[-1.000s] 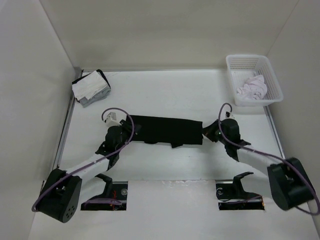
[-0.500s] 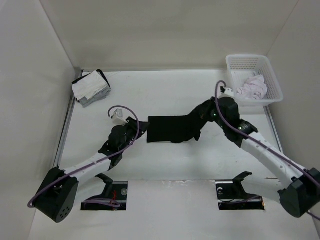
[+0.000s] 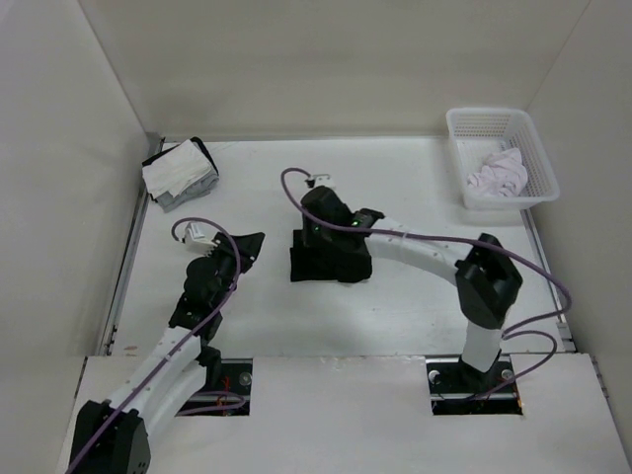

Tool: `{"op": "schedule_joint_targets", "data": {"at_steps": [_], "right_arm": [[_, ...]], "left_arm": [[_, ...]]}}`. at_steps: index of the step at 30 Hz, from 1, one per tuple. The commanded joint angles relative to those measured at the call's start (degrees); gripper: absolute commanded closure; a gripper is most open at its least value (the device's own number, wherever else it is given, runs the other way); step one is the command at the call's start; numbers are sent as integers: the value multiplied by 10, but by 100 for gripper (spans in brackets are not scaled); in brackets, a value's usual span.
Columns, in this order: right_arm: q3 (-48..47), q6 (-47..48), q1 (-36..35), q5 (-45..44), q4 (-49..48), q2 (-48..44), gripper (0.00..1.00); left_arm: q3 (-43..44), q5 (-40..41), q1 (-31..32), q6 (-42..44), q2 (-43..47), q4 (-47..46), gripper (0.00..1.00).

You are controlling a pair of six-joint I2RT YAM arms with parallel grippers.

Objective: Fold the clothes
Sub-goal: Fold the tank top

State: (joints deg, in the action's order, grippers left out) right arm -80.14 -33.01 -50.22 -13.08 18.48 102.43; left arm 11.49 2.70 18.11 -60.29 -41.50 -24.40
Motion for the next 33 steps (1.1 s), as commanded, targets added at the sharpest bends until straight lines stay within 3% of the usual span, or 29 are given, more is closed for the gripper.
{"op": "schedule_joint_targets", "data": {"at_steps": [1,5,8,10,15,21,27,33], "right_arm": [[-79,-6,-47,12,17,47,76],[-82,-11,-58,30,6,37,56],[-24,-11,-56,30,-27,-20,54],[23,-13,-39,26,-54,-54,59],[117,-20,22,44,-99,-76,91],[167,-22,65,62,-184,-72,94],[232,-71,90,90,-270,-62,98],[363,-138,88,93,-379,-84,98]], "left_arm": [[-6,-14,-26,-6,32,30,71],[4,-15,-35,-7,23,30,71],[13,-11,-20,-8,-4,12,71],[18,-6,1,-8,-35,-13,70],[54,8,77,7,-163,-73,70],[110,38,135,43,-320,-98,72],[154,48,186,60,-394,-142,80],[142,33,168,33,-490,-146,83]]}}
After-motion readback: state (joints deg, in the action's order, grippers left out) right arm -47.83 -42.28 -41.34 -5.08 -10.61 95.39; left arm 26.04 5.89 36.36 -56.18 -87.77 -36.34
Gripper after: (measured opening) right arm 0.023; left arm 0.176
